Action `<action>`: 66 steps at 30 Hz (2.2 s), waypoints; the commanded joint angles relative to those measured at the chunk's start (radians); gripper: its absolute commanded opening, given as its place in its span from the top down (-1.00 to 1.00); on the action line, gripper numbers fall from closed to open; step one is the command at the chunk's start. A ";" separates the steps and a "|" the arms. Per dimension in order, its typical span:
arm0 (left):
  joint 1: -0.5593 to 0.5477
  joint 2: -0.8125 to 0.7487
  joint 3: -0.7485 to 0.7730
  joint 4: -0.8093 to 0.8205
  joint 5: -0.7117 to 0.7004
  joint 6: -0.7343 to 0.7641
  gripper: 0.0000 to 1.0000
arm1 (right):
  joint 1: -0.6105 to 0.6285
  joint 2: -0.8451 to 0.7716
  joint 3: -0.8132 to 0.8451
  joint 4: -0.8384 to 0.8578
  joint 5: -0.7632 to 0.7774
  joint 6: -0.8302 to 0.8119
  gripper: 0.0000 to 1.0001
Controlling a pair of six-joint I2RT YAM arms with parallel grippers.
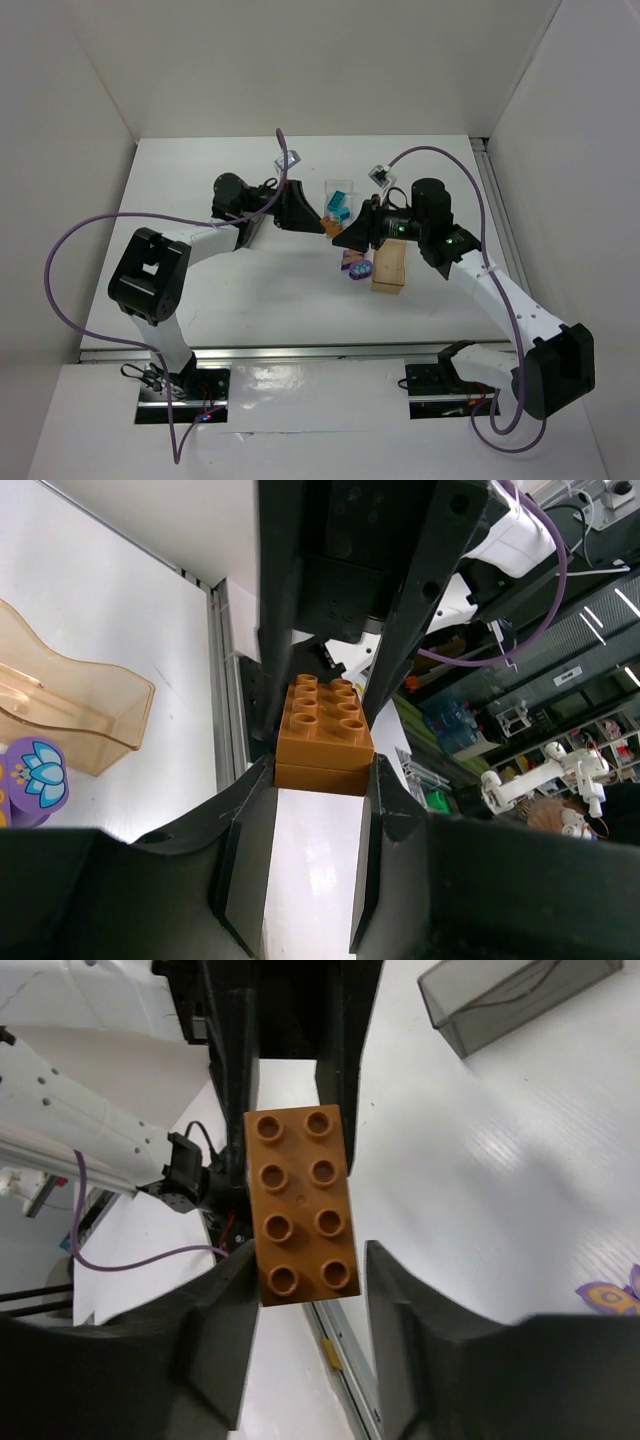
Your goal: Sort the legos into containers by color
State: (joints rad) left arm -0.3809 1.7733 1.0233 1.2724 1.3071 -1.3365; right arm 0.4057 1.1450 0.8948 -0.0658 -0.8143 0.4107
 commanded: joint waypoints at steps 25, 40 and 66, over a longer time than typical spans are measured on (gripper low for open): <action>0.017 -0.034 0.057 -0.062 0.086 0.178 1.00 | -0.005 0.091 0.127 0.061 -0.098 -0.019 -0.50; 0.017 -0.043 0.057 -0.053 0.086 0.178 1.00 | -0.014 0.091 0.079 0.104 -0.080 0.039 0.61; 0.001 -0.166 0.285 -1.354 -0.524 0.931 1.00 | -0.156 0.016 0.017 -0.299 0.924 0.152 0.70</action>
State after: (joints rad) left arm -0.3428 1.6836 1.2137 0.3542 1.0714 -0.6746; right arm 0.2569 1.1995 0.9154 -0.2047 -0.2672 0.5819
